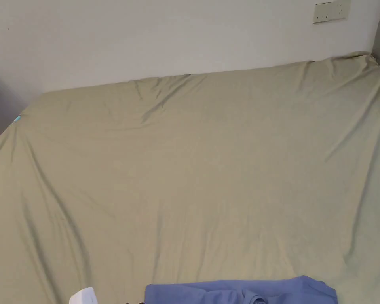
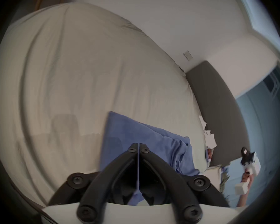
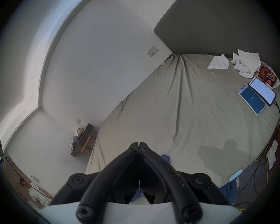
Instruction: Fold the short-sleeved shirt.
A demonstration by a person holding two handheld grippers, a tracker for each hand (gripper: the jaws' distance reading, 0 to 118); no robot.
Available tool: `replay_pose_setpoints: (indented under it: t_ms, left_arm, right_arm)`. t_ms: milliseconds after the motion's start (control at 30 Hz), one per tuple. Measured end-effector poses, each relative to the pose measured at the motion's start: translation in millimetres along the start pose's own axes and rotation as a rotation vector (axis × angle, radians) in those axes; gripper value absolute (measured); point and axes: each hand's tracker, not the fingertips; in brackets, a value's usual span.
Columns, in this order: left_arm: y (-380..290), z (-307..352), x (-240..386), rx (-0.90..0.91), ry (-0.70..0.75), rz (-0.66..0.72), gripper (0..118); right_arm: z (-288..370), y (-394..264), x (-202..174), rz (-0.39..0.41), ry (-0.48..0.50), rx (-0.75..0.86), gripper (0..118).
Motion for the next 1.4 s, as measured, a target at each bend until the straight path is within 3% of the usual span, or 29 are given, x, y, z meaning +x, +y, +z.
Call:
replay_pose_setpoints:
  t_ms: [33, 67, 100, 133, 167, 267, 333, 400, 467, 700, 867, 1133, 1233, 1333, 1400]
  left_arm:
    - [2, -3, -9, -0.019, -0.021, 0.048, 18]
    - [3, -8, -17, -0.061, -0.009, 0.049, 51]
    - [2, -16, -22, -0.090, -0.016, 0.044, 98]
    - [-3, -24, -24, -0.117, -0.023, 0.038, 118]
    - [-5, -31, -26, -0.152, -0.021, 0.025, 118]
    - [-8, -43, -31, -0.179, 0.005, 0.026, 81]
    - [-8, -43, -29, -0.160, 0.032, -0.044, 60]
    - [-8, -42, -27, -0.153, 0.009, -0.040, 28]
    - [-7, -47, -25, -0.179, 0.022, -0.042, 12]
    - [-8, -17, 11, -0.131, 0.010, -0.080, 7]
    - [-13, -12, 107, -0.163, -0.052, -0.249, 6]
    - [-76, -163, 237, -0.363, -0.208, -0.343, 6]
    - [-99, -215, 262, -0.432, -0.162, -0.362, 6]
    - [-115, -241, 271, -0.524, -0.164, -0.289, 6]
    - [-124, -255, 271, -0.508, -0.048, -0.328, 6]
  right_arm:
    - [-3, -2, -3, 0.000, 0.005, -0.008, 0]
    - [-4, -4, -6, 0.000, 0.008, -0.011, 0]
    - [-5, -5, -8, 0.003, 0.010, -0.014, 0]
    - [-5, -7, -11, 0.009, 0.009, -0.019, 0]
    - [-5, -8, -14, 0.013, 0.006, -0.021, 0]
    - [-4, -11, -17, 0.017, -0.004, -0.026, 0]
    - [-2, -11, -17, 0.019, -0.009, -0.026, 0]
    - [-1, -11, -17, 0.019, -0.014, -0.026, 0]
    - [0, -10, -16, 0.020, -0.023, -0.025, 0]
    - [6, -8, -6, 0.008, -0.020, -0.019, 0]
    - [10, -7, 9, -0.013, -0.020, -0.019, 0]
    - [33, -12, 33, -0.045, -0.021, -0.022, 0]
    - [50, -12, 42, -0.063, -0.044, 0.005, 0]
    - [60, -13, 52, -0.086, -0.065, 0.018, 0]
    - [64, -14, 57, -0.089, -0.088, 0.022, 0]
